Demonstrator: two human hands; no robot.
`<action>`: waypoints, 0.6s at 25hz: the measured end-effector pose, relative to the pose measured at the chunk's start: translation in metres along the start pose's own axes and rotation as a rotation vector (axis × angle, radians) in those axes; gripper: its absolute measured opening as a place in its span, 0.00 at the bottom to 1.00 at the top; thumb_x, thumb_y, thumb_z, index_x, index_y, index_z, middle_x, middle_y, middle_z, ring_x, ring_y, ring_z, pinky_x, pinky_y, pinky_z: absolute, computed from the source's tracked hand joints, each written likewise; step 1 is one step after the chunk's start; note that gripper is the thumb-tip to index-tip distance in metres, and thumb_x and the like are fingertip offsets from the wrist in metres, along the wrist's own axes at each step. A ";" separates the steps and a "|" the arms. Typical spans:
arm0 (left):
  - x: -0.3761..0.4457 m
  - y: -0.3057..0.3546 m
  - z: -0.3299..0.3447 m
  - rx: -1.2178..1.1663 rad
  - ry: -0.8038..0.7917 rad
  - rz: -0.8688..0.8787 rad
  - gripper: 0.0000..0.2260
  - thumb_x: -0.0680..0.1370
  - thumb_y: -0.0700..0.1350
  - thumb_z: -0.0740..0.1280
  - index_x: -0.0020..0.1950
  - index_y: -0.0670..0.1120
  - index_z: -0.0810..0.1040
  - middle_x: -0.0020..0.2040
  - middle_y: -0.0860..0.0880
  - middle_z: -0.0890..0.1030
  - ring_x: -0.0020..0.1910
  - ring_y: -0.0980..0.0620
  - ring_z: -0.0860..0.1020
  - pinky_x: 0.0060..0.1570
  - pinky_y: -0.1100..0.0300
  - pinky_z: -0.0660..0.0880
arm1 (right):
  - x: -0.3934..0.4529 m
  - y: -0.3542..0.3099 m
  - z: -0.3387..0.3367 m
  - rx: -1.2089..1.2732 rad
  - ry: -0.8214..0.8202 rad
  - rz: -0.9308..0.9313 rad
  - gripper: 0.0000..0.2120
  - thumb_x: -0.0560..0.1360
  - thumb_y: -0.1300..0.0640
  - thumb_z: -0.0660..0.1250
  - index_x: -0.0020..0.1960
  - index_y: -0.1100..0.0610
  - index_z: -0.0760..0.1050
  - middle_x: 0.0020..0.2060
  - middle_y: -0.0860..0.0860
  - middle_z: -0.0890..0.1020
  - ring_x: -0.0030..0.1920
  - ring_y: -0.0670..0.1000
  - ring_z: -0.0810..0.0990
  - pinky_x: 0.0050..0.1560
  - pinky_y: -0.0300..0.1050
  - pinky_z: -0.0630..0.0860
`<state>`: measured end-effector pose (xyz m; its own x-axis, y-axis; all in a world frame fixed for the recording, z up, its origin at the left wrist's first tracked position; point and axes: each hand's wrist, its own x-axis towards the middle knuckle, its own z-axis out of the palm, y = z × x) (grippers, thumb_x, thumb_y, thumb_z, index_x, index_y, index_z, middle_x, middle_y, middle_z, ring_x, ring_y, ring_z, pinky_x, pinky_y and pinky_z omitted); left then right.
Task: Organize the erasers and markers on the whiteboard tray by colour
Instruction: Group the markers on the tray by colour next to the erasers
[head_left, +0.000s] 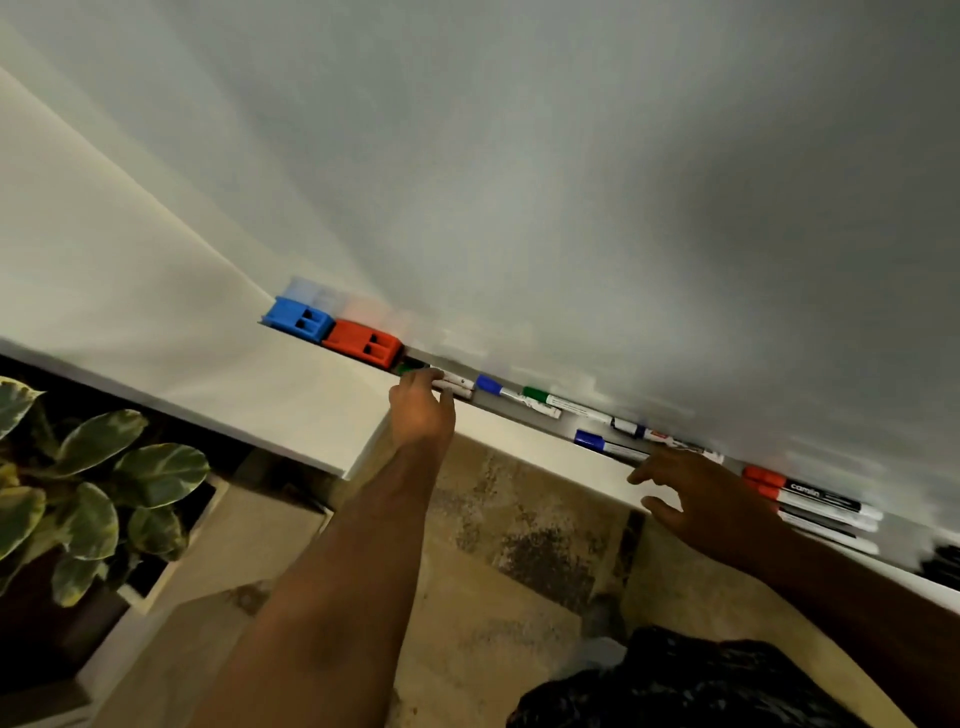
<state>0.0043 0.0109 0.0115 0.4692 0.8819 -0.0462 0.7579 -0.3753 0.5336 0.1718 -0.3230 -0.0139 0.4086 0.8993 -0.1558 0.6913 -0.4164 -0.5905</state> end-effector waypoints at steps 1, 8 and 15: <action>0.010 -0.003 -0.004 0.038 -0.005 0.022 0.12 0.79 0.40 0.68 0.62 0.44 0.82 0.64 0.44 0.80 0.63 0.40 0.74 0.63 0.47 0.74 | -0.003 0.000 -0.001 -0.001 0.006 0.004 0.13 0.78 0.52 0.72 0.62 0.44 0.79 0.60 0.42 0.80 0.55 0.39 0.73 0.60 0.42 0.74; 0.058 0.000 -0.007 0.307 -0.242 0.180 0.18 0.79 0.36 0.60 0.62 0.51 0.83 0.64 0.48 0.80 0.63 0.40 0.73 0.62 0.44 0.76 | -0.017 -0.007 -0.007 -0.038 0.013 0.067 0.12 0.80 0.50 0.70 0.63 0.45 0.79 0.61 0.41 0.78 0.62 0.41 0.73 0.64 0.38 0.68; 0.068 -0.012 -0.001 0.464 -0.328 0.381 0.22 0.76 0.32 0.61 0.65 0.49 0.81 0.65 0.46 0.79 0.61 0.38 0.75 0.58 0.45 0.77 | -0.031 -0.010 -0.014 -0.015 0.059 0.096 0.10 0.79 0.53 0.70 0.59 0.46 0.81 0.58 0.43 0.81 0.59 0.45 0.78 0.61 0.43 0.75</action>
<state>0.0270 0.0760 0.0032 0.7994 0.5594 -0.2190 0.5941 -0.7904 0.1496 0.1606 -0.3489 0.0083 0.5076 0.8458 -0.1641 0.6561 -0.5029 -0.5627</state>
